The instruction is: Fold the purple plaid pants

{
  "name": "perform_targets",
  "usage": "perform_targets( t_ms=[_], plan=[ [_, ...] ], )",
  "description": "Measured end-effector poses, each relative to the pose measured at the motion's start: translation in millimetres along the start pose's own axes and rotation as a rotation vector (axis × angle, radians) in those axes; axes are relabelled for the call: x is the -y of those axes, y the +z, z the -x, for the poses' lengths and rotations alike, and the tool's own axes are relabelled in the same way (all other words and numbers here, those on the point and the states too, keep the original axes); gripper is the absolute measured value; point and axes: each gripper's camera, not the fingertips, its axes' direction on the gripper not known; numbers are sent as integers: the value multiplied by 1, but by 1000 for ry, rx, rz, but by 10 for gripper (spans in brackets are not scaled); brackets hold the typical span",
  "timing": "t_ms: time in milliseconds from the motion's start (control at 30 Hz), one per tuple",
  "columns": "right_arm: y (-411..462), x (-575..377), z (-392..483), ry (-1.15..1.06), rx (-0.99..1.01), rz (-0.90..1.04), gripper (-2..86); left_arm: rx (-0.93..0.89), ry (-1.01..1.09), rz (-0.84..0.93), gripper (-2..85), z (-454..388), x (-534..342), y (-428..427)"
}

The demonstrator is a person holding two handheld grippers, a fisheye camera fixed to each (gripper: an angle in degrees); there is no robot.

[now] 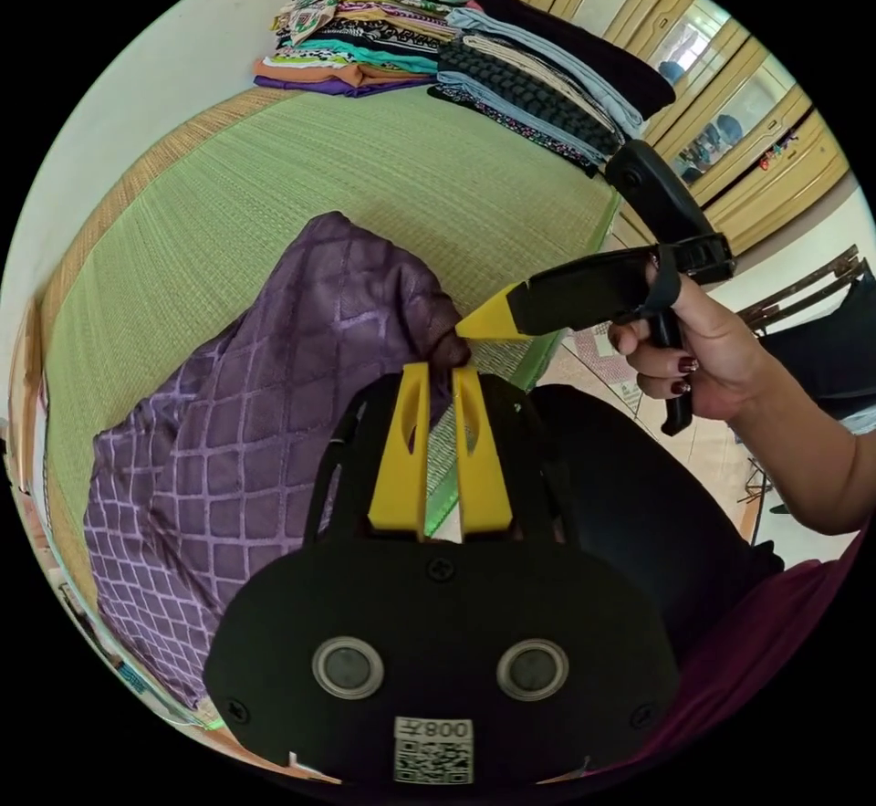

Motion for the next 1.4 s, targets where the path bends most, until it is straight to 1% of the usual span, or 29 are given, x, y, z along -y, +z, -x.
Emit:
perform_targets(
  t_ms=[100,167,267,400,533,600,700,800,967,1067,1200,1400],
  plan=[
    [-22,1,-3,-18,-21,-31,74,-56,-38,-34,31,3,-1,-10],
    [-43,6,-16,10,-45,-86,76,-69,-47,-61,28,2,-3,-17],
    [-53,25,-33,45,-33,-114,83,-81,-46,-87,24,-3,-6,-28],
    [-42,60,-41,63,-15,-78,91,-66,-22,-93,22,-12,-11,-41],
    [-17,89,-36,72,-27,38,85,-37,22,-93,22,-17,-17,-55],
    [-17,92,-32,73,-11,35,75,-30,34,-88,22,-17,-20,-60],
    [-31,88,-23,86,-18,-4,52,-70,29,-107,21,-12,-26,-70],
    [-54,79,-3,75,-48,-63,37,-120,57,-142,21,-11,-29,-84],
    [-104,58,43,69,-57,-232,27,-189,101,-222,21,-10,-40,-112],
    [-109,51,80,52,-68,-285,26,-243,86,-276,21,3,-58,-132],
    [-87,59,137,-14,-50,-284,26,-306,5,-358,22,38,-106,-170],
    [-2,98,251,-179,3,-185,24,-327,-179,-523,22,112,-209,-239]
  ],
)
